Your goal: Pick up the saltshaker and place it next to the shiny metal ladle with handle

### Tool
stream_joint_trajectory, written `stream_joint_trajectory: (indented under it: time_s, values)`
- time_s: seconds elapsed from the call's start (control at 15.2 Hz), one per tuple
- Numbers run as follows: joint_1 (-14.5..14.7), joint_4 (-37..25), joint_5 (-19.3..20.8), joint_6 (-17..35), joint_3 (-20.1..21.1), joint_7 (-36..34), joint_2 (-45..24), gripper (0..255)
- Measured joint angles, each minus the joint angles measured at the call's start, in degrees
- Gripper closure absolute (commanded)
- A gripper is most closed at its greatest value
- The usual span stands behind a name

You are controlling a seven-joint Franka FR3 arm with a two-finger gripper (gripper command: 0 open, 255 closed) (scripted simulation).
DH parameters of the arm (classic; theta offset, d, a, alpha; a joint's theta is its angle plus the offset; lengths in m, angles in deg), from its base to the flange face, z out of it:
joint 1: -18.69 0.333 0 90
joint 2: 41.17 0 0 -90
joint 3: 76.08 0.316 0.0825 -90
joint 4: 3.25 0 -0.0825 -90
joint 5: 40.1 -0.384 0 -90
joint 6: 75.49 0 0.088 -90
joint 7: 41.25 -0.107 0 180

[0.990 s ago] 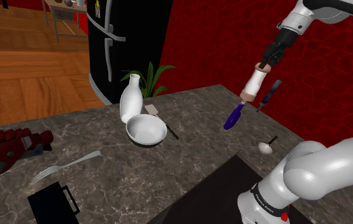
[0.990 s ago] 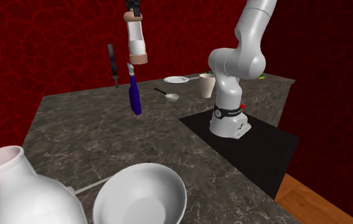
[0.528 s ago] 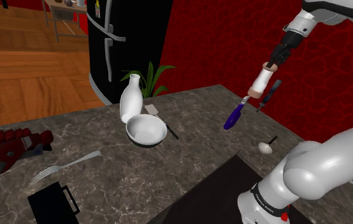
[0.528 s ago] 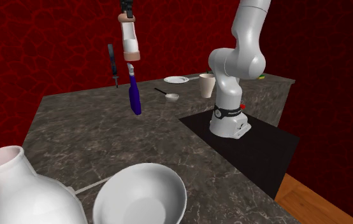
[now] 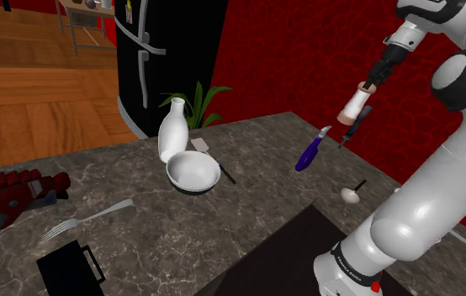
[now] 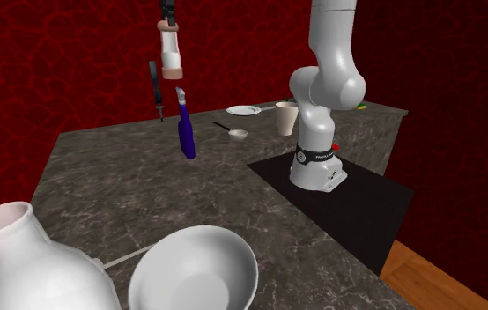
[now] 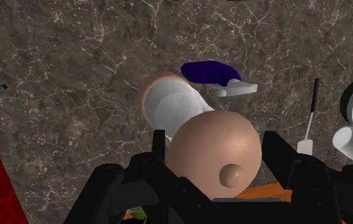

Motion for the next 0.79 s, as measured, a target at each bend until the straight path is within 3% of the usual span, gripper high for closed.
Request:
stream_joint_trajectory:
  time_s: [0.26, 0.79]
  values:
    - [-9.2, -11.7, -9.3, -4.8, -2.6, 8.7, -12.6, 255]
    - [-6.8, -3.0, -7.4, 2.4, -2.7, 9.3, -10.6, 255]
